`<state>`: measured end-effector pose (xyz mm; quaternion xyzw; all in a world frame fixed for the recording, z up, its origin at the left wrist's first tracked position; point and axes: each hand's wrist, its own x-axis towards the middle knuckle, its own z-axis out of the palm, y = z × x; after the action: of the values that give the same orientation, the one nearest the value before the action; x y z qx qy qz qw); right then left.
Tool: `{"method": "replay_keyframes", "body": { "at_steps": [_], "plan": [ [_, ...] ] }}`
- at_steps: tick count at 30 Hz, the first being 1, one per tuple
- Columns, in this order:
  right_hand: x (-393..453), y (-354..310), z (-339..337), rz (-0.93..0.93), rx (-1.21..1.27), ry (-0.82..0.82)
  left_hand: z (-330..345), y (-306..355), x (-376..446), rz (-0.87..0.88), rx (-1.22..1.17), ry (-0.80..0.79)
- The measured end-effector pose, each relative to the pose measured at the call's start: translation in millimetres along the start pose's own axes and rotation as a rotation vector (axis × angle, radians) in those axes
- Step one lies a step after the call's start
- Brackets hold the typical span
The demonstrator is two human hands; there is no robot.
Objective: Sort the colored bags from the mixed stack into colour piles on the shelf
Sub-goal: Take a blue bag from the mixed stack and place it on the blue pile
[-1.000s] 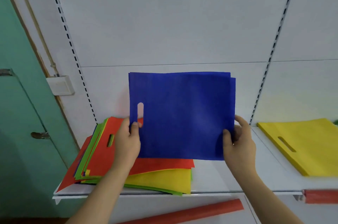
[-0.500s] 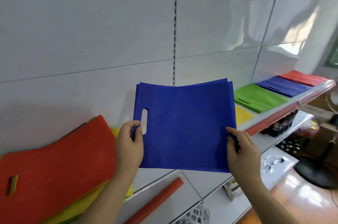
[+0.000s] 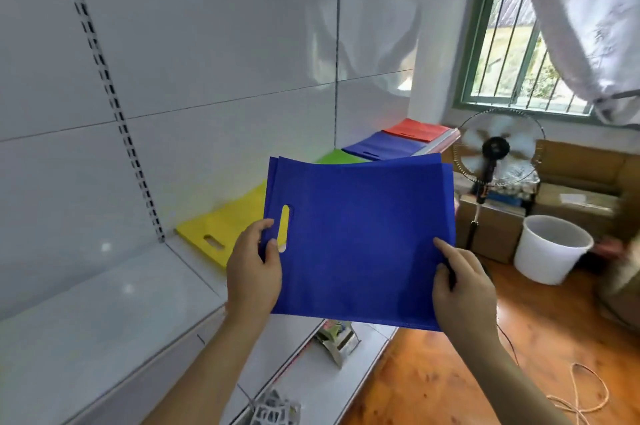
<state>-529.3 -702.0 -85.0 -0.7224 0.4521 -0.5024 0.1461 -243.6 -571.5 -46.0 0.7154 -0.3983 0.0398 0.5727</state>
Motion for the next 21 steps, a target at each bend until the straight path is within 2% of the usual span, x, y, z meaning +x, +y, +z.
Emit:
{"method": "replay_keyframes", "body": {
  "at_steps": [9,21],
  "plan": [
    [70,112,-37,0.134,-0.047,-0.025,155,29,12,-0.002,0.022,-0.154],
    [241,230,1,0.133,-0.154,-0.013,354,23,122,-0.049,-0.047,-0.185]
  ]
}}
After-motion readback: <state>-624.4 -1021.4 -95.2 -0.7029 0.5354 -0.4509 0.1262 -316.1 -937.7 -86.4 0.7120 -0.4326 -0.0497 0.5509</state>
